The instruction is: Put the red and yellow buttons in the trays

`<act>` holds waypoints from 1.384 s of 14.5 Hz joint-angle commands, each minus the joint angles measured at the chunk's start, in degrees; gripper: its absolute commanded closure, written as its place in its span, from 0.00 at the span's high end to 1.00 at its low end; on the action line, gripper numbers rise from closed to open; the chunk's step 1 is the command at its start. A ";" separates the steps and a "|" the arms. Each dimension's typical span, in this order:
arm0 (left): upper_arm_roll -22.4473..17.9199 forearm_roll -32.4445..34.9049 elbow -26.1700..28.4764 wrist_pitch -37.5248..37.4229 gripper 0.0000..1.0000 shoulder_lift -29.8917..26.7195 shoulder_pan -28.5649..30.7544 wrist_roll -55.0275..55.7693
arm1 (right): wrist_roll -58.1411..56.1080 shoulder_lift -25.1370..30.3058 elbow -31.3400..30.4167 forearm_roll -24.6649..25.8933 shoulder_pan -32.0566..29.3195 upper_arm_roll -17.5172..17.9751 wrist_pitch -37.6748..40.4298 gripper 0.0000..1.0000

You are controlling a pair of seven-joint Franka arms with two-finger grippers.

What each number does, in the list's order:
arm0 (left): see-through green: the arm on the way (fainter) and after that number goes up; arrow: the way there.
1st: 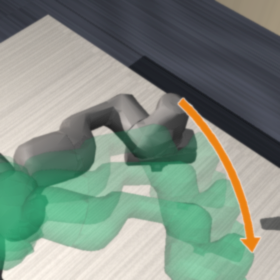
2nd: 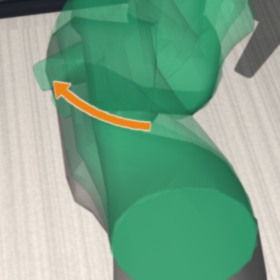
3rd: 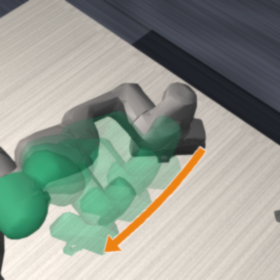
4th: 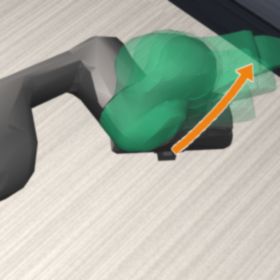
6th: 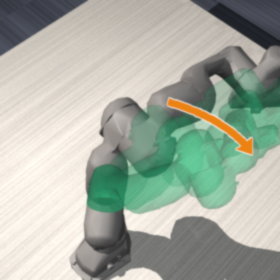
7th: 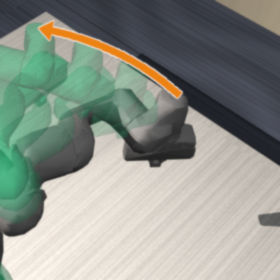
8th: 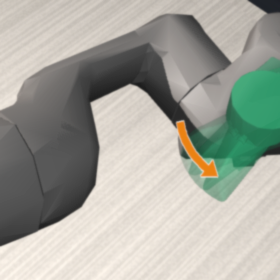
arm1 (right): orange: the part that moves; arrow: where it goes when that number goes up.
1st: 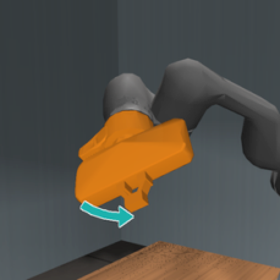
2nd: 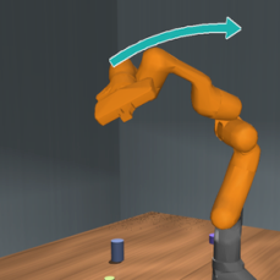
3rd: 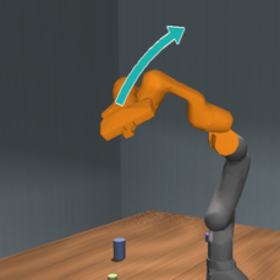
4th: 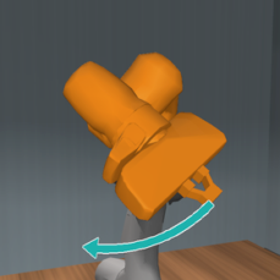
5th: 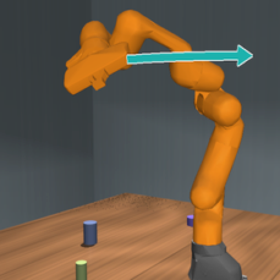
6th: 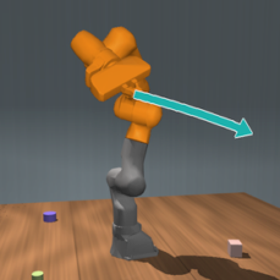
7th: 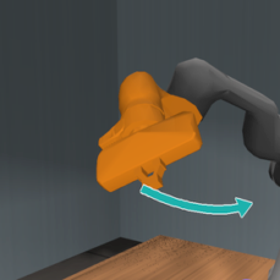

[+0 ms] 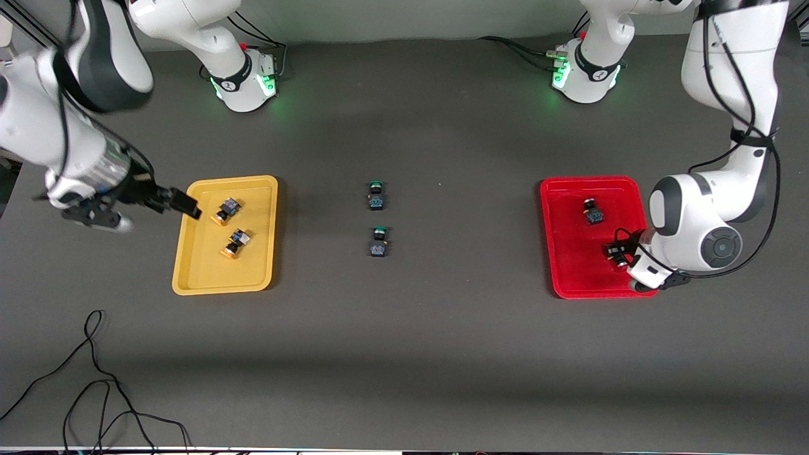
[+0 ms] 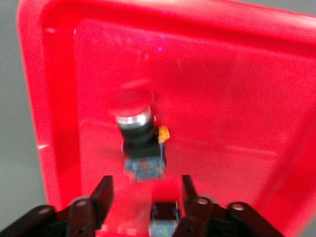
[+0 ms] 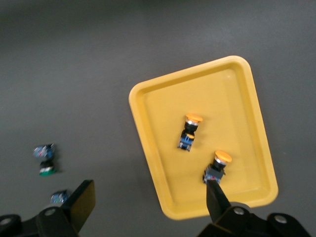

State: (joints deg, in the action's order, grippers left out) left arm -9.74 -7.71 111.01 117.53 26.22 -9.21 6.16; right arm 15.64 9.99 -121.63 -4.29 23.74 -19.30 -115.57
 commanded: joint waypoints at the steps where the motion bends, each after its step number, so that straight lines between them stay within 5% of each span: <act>1: -0.54 0.50 0.96 -10.71 0.99 -13.16 -0.63 -0.01 | -1.58 6.87 2.09 2.70 -5.52 7.22 8.57 1.00; 3: -0.63 2.77 0.87 -15.65 0.99 -21.78 -0.55 0.25 | -1.67 10.82 2.98 2.88 -10.02 13.04 11.93 1.00; 6: 1.03 8.33 -1.84 -19.96 0.99 -28.84 0.15 1.48 | -4.90 13.13 5.16 2.97 -11.00 13.59 14.40 1.00; 10: 12.71 8.50 -10.46 -26.56 1.00 -28.77 10.60 1.48 | -7.91 13.04 7.91 2.97 -12.76 13.59 20.72 1.00; 20: 6.93 8.94 -16.62 -27.09 1.00 -25.96 2.26 1.31 | -11.86 8.65 12.55 5.70 -12.76 13.68 22.49 1.00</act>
State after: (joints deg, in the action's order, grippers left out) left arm -1.59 0.33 96.98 92.53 -0.89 -5.59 6.77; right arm 4.90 21.45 -113.18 0.49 11.27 -5.89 -95.37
